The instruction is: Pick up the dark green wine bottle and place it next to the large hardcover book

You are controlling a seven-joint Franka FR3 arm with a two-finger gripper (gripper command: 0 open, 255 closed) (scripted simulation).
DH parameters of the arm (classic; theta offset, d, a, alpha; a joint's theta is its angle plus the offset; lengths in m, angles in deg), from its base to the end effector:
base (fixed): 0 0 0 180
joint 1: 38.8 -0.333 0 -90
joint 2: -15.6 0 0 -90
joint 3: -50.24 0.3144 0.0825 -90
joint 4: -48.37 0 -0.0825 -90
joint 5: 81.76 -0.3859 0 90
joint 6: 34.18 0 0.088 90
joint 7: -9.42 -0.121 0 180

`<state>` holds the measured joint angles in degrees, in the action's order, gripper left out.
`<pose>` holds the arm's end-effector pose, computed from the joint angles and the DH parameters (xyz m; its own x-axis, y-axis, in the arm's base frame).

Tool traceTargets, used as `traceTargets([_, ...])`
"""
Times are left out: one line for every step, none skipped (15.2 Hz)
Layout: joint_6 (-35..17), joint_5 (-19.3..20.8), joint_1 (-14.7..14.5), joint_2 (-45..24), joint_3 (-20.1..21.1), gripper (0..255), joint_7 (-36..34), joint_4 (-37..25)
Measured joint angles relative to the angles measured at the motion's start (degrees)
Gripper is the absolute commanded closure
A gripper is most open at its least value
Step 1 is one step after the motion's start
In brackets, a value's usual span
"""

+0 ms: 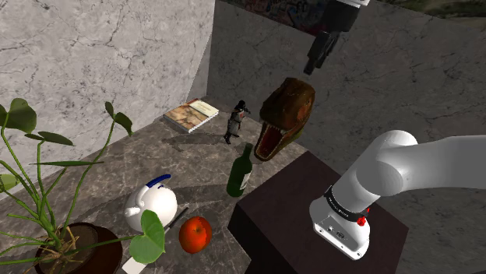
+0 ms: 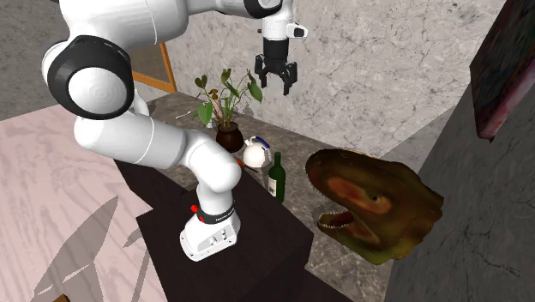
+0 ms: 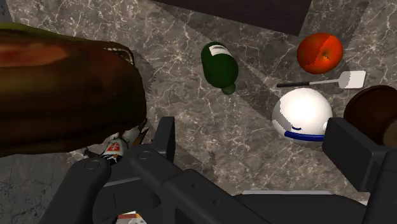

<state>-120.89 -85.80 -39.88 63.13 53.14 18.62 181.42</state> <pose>0.2913 0.0343 0.5990 0.9759 0.2166 0.0251 0.2173 -0.9757 -0.0293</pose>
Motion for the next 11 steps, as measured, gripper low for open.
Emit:
traceTargets([0.0, 0.0, 0.0, 0.0, 0.0, 0, 0.0, 0.0])
traceTargets([-0.79, -0.05, -0.03, 0.17, 0.1, 0, -0.03, 0.91])
traceTargets([-2.23, -0.17, -0.08, 0.39, 0.32, 0, -0.1, 2.53])
traceTargets([-3.8, -0.24, -0.13, 0.87, 0.44, 0, -0.07, 4.46])
traceTargets([-5.87, -0.54, -0.24, 0.4, 0.9, 0, -0.36, 6.0])
traceTargets([-7.7, -1.01, -0.49, 0.25, 1.62, 0, -0.91, 7.52])
traceTargets([-9.94, -1.19, -0.57, -0.02, 1.91, 0, -0.96, 9.4])
traceTargets([-12.38, -1.49, -0.71, -0.42, 2.39, 0, -1.2, 11.3])
traceTargets([-14.37, -1.77, -0.87, -0.66, 2.83, 0, -1.42, 12.9])
traceTargets([-16.73, -1.87, -0.89, -1.02, 3.0, 0, -1.31, 14.82])
traceTargets([-18.68, -2.08, -1.01, -1.38, 3.35, 0, -1.45, 16.24])
